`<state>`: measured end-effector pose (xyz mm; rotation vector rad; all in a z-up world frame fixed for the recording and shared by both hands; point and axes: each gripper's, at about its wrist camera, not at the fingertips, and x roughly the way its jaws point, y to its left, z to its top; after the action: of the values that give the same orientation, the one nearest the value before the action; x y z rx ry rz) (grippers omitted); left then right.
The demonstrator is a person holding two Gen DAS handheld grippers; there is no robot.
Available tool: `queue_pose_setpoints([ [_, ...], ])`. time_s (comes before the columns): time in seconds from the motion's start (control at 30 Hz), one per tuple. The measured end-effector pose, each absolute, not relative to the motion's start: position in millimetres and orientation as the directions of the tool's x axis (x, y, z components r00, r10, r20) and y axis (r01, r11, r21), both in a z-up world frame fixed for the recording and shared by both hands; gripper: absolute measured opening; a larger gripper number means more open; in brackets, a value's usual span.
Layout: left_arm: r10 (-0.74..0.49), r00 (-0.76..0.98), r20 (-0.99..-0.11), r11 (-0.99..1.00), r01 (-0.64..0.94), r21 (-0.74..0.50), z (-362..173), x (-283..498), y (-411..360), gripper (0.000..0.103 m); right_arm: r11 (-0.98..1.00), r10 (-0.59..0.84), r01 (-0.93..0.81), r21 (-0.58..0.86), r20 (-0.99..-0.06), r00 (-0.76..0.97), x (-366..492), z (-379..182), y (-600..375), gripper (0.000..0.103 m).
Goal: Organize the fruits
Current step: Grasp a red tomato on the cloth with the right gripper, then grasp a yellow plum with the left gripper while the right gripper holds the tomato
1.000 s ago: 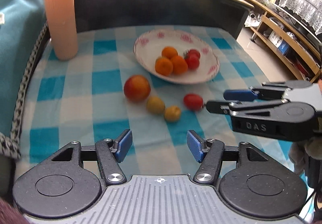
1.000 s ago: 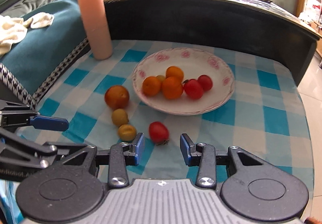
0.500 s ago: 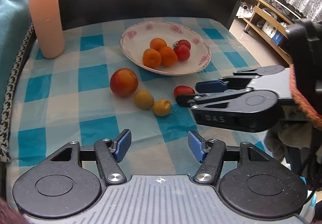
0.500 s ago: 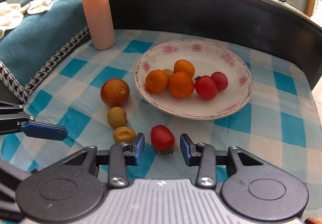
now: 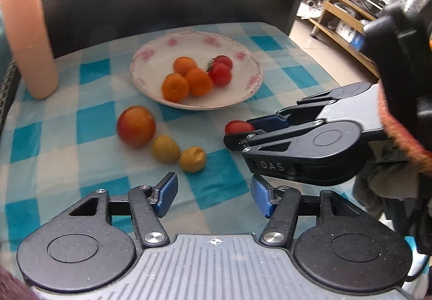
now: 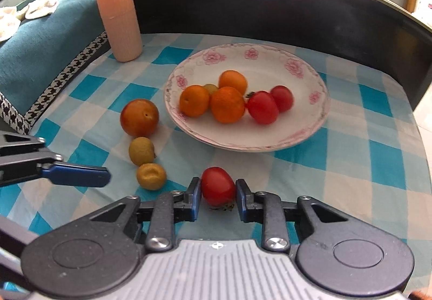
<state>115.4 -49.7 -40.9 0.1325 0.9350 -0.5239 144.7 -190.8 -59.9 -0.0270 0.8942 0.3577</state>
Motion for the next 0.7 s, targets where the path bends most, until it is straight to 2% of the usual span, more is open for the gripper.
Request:
queue_pose_setpoints([
  [0.13,-0.368,0.473,-0.801,0.866,0.488,-0.109,-49.2,124.3,-58.1,0.063,0.944,0.299,-0.297,0.147,-0.760,0.577,141.6,-57.8,-204.8,0.043],
  [0.5,-0.318,0.499,-0.806,0.881,0.469,-0.058,-62.2,137.3,-75.2,0.062,0.950,0.294,-0.265,0.162,-0.747,0.596,137.6,-53.1,-227.6,0.043],
  [0.67,-0.287,0.517,-0.806,0.886,0.464,-0.018,-63.0,132.7,-73.1,0.049,0.951,0.289,-0.269,0.153,-0.751,0.594,133.3,-51.7,-225.8,0.043],
  [0.7,-0.287,0.516,-0.807,0.890,0.456,-0.025,-62.4,132.6,-70.9,0.043,0.951,0.287,-0.271,0.149,-0.752,0.593,132.2,-51.7,-224.8,0.043],
])
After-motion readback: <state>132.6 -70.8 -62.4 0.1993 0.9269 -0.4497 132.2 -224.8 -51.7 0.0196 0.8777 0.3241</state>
